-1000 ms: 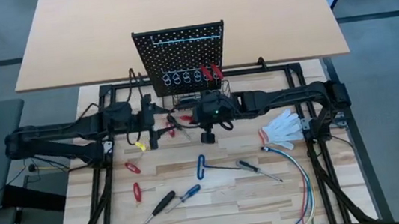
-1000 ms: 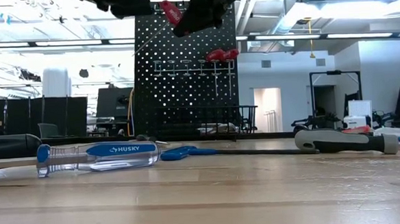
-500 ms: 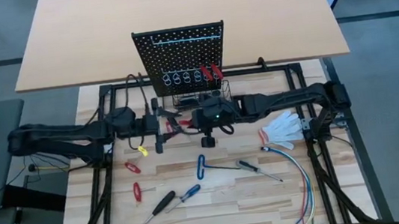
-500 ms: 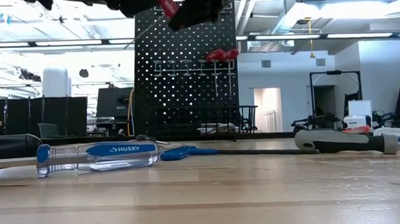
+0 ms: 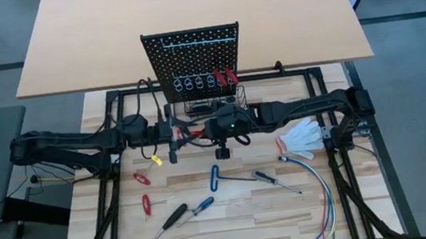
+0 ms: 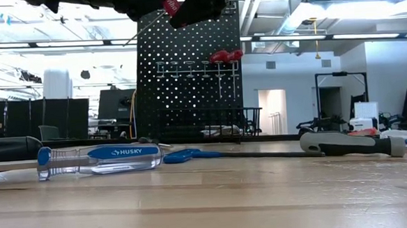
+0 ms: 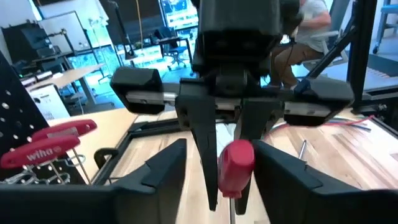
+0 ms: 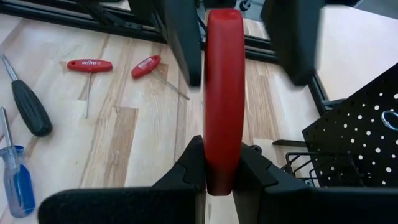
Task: Hang tools onto peg board
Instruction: Hang the red Allen wrench on the pegboard
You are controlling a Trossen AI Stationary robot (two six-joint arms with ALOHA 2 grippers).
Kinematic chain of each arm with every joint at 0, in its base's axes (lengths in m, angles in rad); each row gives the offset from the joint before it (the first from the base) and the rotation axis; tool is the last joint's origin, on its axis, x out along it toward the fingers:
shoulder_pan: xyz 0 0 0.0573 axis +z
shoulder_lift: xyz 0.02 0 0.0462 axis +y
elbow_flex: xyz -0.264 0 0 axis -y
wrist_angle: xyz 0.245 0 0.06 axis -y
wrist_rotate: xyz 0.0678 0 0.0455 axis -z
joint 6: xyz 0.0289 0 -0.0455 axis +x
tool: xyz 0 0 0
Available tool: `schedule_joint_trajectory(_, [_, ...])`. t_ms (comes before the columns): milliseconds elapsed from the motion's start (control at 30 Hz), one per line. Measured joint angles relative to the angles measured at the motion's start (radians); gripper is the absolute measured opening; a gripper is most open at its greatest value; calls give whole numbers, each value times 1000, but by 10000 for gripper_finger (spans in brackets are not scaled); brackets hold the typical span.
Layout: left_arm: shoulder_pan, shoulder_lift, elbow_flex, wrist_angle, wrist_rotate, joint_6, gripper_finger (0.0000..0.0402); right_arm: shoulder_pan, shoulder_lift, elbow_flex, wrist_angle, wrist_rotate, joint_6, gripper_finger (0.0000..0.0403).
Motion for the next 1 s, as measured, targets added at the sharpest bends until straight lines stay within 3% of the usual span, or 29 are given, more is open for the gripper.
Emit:
schedule_joint_trajectory(400, [0,34,0,14,11,14,47,4,-1,0,3,2,0,47])
schedule_joint_trajectory(533, [0,19,0,10,10,15,42,4,-1,1,10,5,-14,64])
schedule_joint_trajectory(733, [0,-57,-17,13,8,-2,42,-16,-1,-8,-34,4,-35,125])
schedule_joint_trajectory(867, [0,-163,-96,94,6,-11,42,-53,-2,-91,116,5,-62,151])
schedule_joint_trajectory(1000, [0,-301,-194,235,7,-3,42,-72,1,-170,424,-23,-97,158])
